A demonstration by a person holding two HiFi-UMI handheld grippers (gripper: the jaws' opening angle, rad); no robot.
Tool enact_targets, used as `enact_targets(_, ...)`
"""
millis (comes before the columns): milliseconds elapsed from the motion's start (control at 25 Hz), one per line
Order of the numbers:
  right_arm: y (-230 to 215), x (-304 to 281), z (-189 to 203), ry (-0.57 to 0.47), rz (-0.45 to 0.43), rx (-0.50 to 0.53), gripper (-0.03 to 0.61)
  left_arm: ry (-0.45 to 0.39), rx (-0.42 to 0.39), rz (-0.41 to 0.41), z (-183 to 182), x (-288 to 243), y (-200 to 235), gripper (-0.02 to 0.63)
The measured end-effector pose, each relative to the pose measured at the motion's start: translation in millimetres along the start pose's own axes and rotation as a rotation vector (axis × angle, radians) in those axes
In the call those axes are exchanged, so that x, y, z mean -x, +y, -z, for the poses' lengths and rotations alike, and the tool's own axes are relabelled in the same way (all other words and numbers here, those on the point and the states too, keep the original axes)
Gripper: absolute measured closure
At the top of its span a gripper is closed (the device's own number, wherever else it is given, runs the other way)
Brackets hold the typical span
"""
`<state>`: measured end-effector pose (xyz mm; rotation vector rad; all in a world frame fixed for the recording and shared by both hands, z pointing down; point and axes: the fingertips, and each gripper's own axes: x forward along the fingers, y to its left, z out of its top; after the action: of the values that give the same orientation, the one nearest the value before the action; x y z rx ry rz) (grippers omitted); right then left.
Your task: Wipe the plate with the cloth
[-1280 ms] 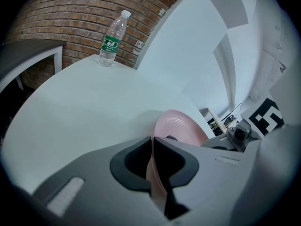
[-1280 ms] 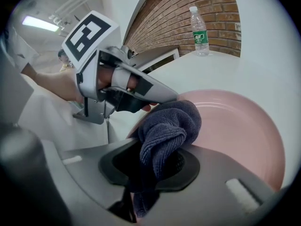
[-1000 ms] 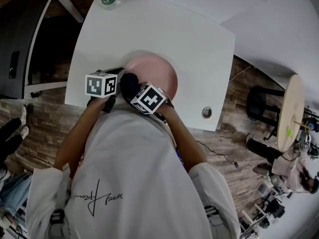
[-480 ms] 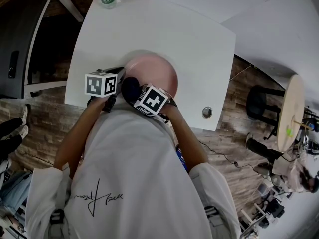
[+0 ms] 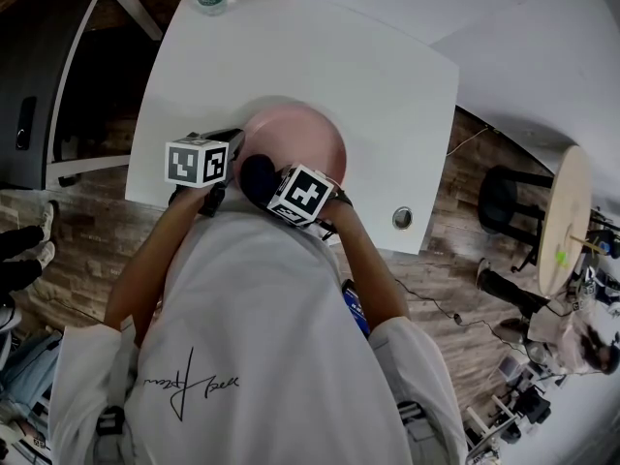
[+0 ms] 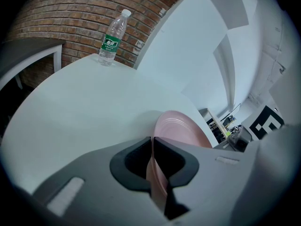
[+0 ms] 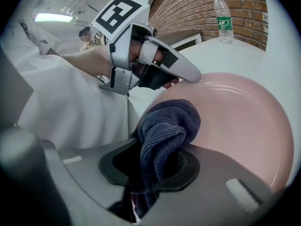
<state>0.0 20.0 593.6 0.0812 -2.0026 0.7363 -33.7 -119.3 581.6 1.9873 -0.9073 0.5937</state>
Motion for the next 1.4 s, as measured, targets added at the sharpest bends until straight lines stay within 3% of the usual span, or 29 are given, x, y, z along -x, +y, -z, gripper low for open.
enact_targets(840, 2, 11, 33, 0.087, -0.044, 0.012, 0.476, 0.002, 0.006, 0.003, -1, -2, 0, 0.575)
enact_targets(1400, -12, 28, 54, 0.162, -0.004, 0.007, 0.476, 0.002, 0.005, 0.005, -1, -2, 1, 0.575)
